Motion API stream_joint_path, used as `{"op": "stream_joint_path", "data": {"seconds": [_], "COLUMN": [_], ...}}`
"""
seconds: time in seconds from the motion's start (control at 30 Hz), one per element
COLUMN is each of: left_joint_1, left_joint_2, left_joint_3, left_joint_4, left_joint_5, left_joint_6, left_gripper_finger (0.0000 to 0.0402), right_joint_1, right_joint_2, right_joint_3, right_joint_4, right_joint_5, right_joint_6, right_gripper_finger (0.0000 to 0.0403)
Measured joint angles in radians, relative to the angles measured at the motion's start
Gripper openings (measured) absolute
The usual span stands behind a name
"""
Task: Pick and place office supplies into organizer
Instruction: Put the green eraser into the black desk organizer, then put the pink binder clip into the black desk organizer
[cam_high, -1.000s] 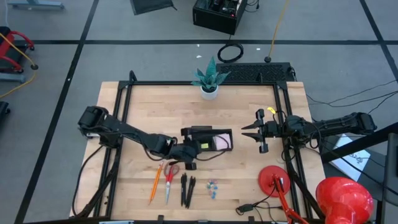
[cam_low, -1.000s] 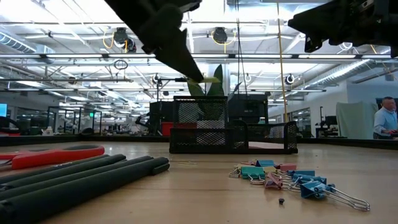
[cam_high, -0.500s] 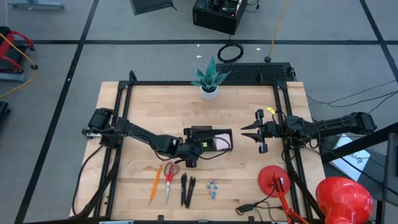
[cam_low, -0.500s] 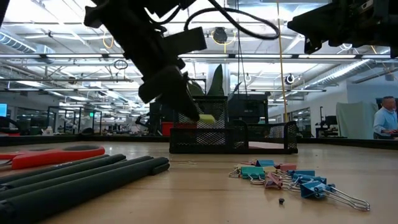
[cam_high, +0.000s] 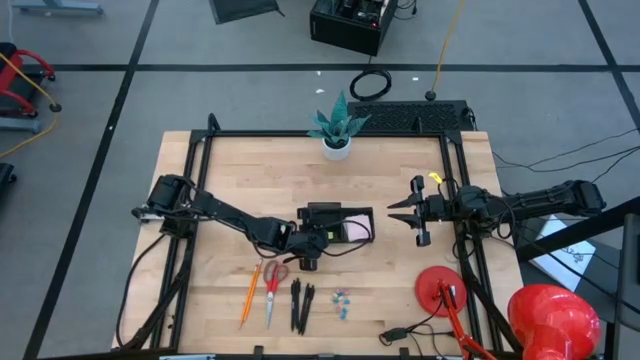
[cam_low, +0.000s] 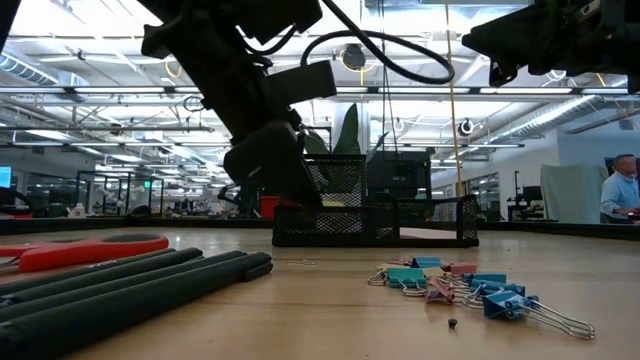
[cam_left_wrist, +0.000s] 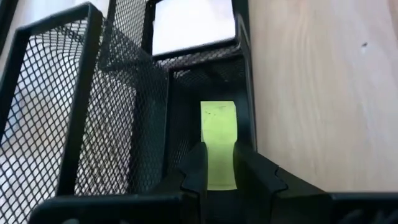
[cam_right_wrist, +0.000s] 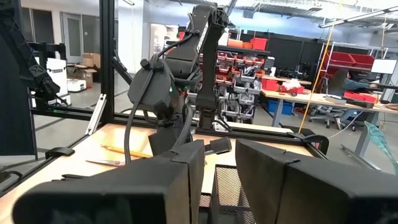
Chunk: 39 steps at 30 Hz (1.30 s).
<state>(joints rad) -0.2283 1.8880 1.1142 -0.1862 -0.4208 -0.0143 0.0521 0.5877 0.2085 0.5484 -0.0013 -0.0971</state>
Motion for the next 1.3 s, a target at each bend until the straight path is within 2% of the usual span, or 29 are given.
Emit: {"op": "stream_joint_path", "data": {"seconds": [0.3, 0.6, 0.77, 0.97, 1.13, 1.3], "left_joint_1": [0.001, 0.006, 0.006, -0.014, -0.078, -0.192], "left_joint_2": [0.000, -0.001, -0.006, -0.043, -0.138, -0.278], "left_joint_3": [0.000, 0.000, 0.003, 0.058, 0.098, 0.091], "left_joint_4": [0.003, 0.006, 0.004, -0.006, 0.008, -0.009], "left_joint_5": [0.017, 0.001, -0.002, -0.022, -0.025, -0.058], "left_joint_6": [-0.009, -0.008, 0.016, 0.103, 0.195, 0.253], "left_gripper_finger": [0.0076, 0.0161, 0.0182, 0.0184, 0.0183, 0.0145], "right_joint_1": [0.000, 0.000, 0.000, 0.000, 0.000, 0.000], "right_joint_2": [0.000, 0.000, 0.000, 0.000, 0.000, 0.001], "right_joint_3": [0.000, 0.000, 0.000, 0.000, 0.000, 0.000], "right_joint_4": [0.000, 0.000, 0.000, 0.000, 0.000, -0.001], "right_joint_5": [0.000, 0.000, 0.000, 0.000, 0.000, -0.001], "right_joint_6": [0.001, 0.007, 0.007, 0.006, 0.004, -0.002], "right_gripper_finger": [0.0084, 0.0084, 0.0084, 0.0084, 0.0084, 0.0084]}}
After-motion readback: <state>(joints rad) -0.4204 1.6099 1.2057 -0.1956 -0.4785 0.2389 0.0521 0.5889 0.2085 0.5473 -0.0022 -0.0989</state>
